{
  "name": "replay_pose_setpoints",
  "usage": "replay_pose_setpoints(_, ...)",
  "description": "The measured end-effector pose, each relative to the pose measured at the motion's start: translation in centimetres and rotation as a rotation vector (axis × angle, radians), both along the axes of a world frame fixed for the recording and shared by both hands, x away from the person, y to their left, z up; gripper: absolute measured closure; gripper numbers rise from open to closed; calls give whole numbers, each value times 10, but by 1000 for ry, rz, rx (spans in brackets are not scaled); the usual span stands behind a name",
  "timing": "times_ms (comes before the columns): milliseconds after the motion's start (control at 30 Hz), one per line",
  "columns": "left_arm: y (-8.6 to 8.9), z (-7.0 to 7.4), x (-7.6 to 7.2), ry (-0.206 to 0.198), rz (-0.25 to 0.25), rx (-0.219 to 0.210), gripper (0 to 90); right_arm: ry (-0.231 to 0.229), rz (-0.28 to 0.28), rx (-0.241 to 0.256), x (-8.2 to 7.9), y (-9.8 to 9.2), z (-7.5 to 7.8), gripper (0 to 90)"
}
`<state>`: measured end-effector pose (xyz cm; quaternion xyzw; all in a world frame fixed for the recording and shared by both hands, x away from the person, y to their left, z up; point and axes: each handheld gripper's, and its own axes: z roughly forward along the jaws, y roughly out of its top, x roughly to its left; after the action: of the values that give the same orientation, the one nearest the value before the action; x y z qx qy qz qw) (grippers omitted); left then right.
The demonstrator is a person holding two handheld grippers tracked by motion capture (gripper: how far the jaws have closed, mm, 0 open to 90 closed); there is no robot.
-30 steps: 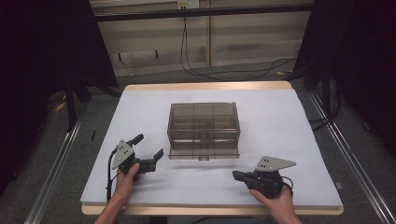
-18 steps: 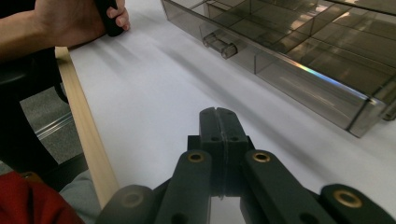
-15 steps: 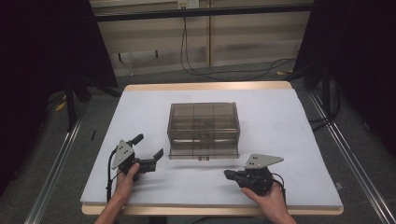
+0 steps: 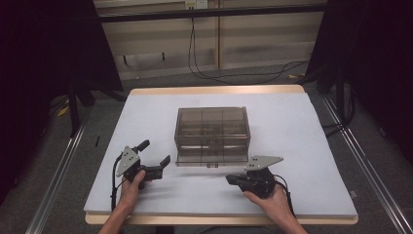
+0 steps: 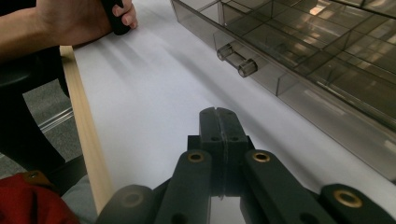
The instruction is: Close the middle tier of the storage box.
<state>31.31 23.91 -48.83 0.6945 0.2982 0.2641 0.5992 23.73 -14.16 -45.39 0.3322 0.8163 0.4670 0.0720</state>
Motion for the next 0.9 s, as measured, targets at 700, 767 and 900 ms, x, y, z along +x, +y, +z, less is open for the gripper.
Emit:
replay_pose_setpoints(700,0,0,0,-2,0,-3,11,-9,62,-49,28,28,0,900)
replay_pose_setpoints(767,0,0,0,-2,-1,-2,11,-6,54,-37,30,28,-1,900)
replay_pose_setpoints(900,-1,0,0,-2,-1,-4,11,-7,53,-25,33,29,-4,900)
